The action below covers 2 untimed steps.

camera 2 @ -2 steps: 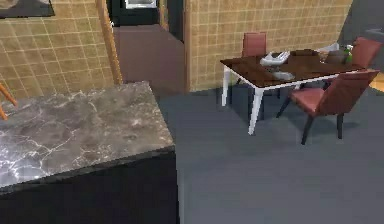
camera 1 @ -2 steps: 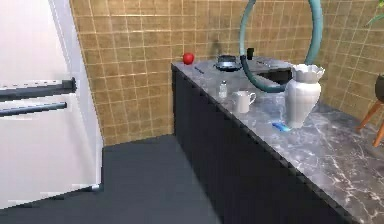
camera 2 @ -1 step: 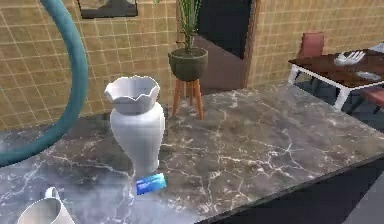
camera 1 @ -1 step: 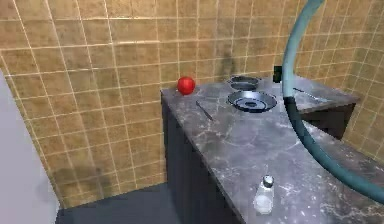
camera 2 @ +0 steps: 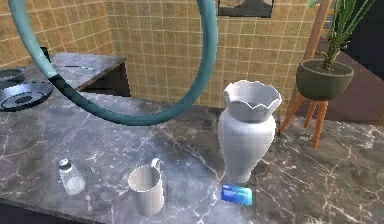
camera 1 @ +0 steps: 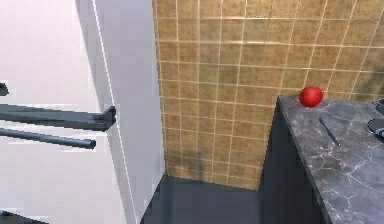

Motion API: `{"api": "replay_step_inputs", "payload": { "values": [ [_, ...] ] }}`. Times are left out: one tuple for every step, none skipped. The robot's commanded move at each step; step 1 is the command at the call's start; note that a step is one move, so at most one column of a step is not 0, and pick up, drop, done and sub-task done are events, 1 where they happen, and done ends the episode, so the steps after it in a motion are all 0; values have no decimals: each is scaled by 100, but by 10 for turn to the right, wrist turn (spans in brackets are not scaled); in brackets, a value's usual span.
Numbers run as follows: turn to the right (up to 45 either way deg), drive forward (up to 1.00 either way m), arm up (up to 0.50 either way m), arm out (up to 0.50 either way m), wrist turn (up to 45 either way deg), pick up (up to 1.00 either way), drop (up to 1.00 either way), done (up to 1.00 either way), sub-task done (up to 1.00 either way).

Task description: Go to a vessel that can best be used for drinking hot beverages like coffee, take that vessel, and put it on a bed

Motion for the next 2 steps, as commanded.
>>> {"api": "replay_step_inputs", "payload": {
  "values": [
    [0,0,50,0,0,0,0,0,0],
    [0,0,38,0,0,0,0,0,0]
  ]
}}
